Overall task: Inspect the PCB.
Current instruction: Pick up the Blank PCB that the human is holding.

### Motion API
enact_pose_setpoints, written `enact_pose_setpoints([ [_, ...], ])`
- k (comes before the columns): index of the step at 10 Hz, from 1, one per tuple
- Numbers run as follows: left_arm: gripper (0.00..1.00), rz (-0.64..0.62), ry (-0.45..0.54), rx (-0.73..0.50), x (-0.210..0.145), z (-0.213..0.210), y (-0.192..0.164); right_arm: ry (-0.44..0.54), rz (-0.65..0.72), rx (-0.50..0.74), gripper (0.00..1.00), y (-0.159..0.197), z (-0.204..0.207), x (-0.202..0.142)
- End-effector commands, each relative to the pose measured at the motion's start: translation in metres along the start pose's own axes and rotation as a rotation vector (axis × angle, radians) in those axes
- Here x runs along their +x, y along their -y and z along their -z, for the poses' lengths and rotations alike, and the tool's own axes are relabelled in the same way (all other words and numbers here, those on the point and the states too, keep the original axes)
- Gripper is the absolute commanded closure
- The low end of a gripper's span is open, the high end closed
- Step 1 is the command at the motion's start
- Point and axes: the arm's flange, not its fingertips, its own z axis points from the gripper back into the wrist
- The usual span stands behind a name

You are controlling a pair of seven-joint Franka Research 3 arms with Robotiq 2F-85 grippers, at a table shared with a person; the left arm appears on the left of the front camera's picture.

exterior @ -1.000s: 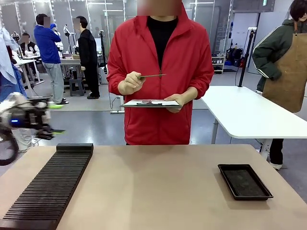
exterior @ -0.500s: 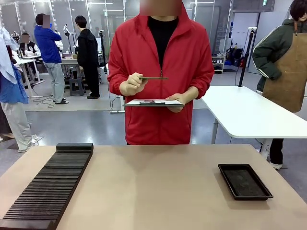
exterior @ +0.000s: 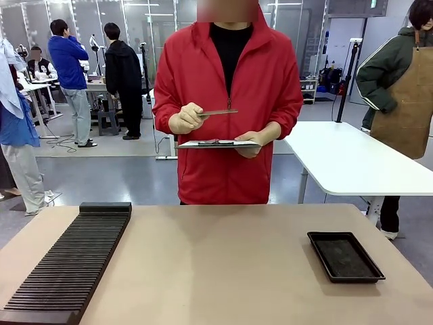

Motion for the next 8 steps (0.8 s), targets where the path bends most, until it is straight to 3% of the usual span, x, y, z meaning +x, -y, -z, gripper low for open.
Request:
enact_pose_setpoints([
  [1, 0.00, 0.026, -0.023, -0.045, 0.010, -0.002, -0.002, 0.012, -0.021, 0.013, 0.00, -0.001, 0.000, 0.000],
  [2, 0.00, 0.000, 0.000, 0.000, 0.000, 0.000, 0.000, 0.012, -0.021, 0.013, 0.00, -0.001, 0.000, 0.000],
  [8, 0.00, 0.000, 0.000, 0.000, 0.000, 0.000, 0.000, 0.012, -0.021, 0.013, 0.00, -0.001, 0.000, 0.000],
])
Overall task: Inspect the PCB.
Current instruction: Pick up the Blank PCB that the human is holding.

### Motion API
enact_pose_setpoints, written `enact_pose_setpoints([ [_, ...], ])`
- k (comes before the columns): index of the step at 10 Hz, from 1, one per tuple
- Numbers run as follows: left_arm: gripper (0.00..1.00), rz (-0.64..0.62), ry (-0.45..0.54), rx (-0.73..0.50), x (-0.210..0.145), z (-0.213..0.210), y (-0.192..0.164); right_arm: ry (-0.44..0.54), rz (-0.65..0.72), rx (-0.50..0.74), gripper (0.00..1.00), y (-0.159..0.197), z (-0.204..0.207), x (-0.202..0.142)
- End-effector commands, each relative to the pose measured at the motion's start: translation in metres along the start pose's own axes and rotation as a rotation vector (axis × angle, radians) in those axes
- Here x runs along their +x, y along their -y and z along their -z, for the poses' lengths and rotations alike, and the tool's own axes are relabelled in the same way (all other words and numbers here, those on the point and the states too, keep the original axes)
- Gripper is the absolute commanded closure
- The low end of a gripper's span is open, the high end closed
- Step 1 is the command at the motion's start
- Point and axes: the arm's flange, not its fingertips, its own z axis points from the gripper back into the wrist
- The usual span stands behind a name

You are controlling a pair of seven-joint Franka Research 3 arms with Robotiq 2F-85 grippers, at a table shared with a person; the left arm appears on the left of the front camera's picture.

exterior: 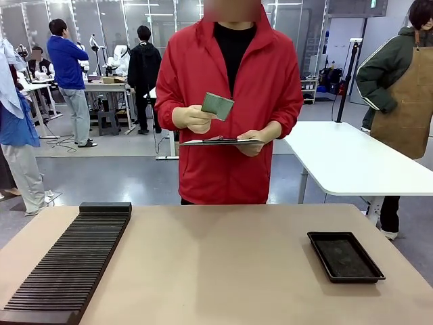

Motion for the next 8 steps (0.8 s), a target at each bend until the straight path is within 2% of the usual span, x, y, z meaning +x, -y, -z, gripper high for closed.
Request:
enact_pose_setpoints([
  [1, 0.00, -0.004, -0.002, 0.010, -0.0010, -0.0027, 0.0041, 0.012, -0.021, 0.013, 0.00, -0.0010, -0.0004, 0.0003],
  [8, 0.00, -0.004, -0.002, 0.010, -0.0010, -0.0027, 0.0041, 0.012, -0.021, 0.013, 0.00, -0.0010, -0.0004, 0.0003],
])
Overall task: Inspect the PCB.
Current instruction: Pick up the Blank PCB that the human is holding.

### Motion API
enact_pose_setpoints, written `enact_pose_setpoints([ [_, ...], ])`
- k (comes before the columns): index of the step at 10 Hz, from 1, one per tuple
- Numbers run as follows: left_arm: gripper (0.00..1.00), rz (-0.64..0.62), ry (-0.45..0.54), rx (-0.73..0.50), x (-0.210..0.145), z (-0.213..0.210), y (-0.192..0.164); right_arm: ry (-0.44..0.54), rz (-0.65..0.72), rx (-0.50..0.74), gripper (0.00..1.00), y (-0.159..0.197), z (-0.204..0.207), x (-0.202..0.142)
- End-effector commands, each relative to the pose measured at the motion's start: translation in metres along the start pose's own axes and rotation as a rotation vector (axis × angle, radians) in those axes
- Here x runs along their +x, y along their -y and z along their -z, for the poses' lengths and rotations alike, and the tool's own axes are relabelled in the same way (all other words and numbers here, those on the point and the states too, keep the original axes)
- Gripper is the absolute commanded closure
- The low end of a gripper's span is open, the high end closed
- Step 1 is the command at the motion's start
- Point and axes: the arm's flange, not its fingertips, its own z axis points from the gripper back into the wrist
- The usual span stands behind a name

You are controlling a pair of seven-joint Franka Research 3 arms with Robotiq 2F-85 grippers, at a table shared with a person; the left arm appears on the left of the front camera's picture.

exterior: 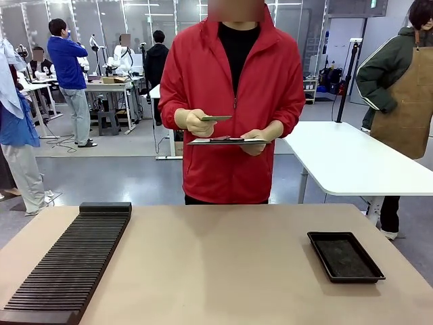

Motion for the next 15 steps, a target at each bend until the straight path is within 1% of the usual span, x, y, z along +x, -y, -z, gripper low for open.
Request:
enact_pose_setpoints([
  [1, 0.00, -0.004, -0.002, 0.010, -0.0010, -0.0027, 0.0041, 0.012, -0.021, 0.013, 0.00, -0.0010, -0.0004, 0.0003],
  [15, 0.00, -0.004, -0.002, 0.010, -0.0010, -0.0027, 0.0041, 0.012, -0.021, 0.013, 0.00, -0.0010, -0.0004, 0.0003],
])
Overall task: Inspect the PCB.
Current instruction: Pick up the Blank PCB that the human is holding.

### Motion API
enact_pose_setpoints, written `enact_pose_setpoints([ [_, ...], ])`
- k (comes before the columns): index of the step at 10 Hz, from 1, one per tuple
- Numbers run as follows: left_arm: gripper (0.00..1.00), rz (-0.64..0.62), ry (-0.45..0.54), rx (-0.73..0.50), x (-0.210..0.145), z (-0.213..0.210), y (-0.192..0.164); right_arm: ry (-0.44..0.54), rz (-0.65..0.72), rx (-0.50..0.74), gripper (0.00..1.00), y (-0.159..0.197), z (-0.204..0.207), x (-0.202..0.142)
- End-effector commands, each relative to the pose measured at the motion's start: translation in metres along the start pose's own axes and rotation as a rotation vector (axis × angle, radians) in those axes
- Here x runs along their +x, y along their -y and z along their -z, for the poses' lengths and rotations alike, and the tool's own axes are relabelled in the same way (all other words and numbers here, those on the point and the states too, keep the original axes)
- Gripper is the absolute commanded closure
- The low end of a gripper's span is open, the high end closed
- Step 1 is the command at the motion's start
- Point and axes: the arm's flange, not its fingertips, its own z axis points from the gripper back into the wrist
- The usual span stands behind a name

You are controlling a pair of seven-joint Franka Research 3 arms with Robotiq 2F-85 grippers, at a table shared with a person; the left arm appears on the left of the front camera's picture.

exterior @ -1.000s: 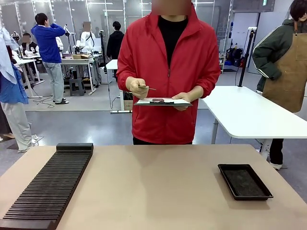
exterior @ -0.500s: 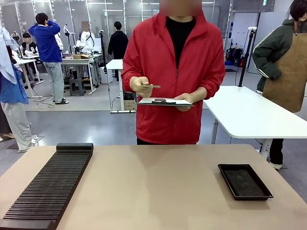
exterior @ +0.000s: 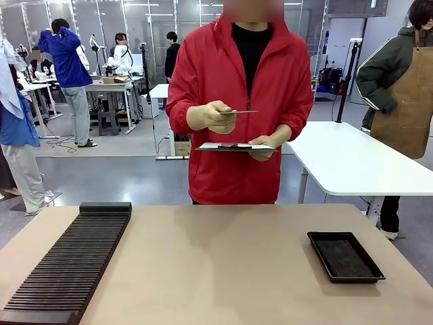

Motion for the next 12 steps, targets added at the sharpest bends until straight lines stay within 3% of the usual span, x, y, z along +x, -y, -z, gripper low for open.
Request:
enact_pose_setpoints([
  [1, 0.00, -0.004, -0.002, 0.010, -0.001, -0.003, 0.004, 0.012, -0.021, 0.013, 0.00, -0.001, 0.000, 0.000],
  [4, 0.00, -0.004, -0.002, 0.010, -0.001, -0.003, 0.004, 0.000, 0.000, 0.000, 0.00, 0.000, 0.000, 0.000],
  [6, 0.00, -0.004, -0.002, 0.010, -0.001, -0.003, 0.004, -0.069, 0.061, 0.021, 0.00, -0.020, 0.013, 0.013],
  [12, 0.00, -0.004, -0.002, 0.010, -0.001, -0.003, 0.004, -0.203, 0.232, 0.148, 0.00, -0.073, 0.081, 0.081],
])
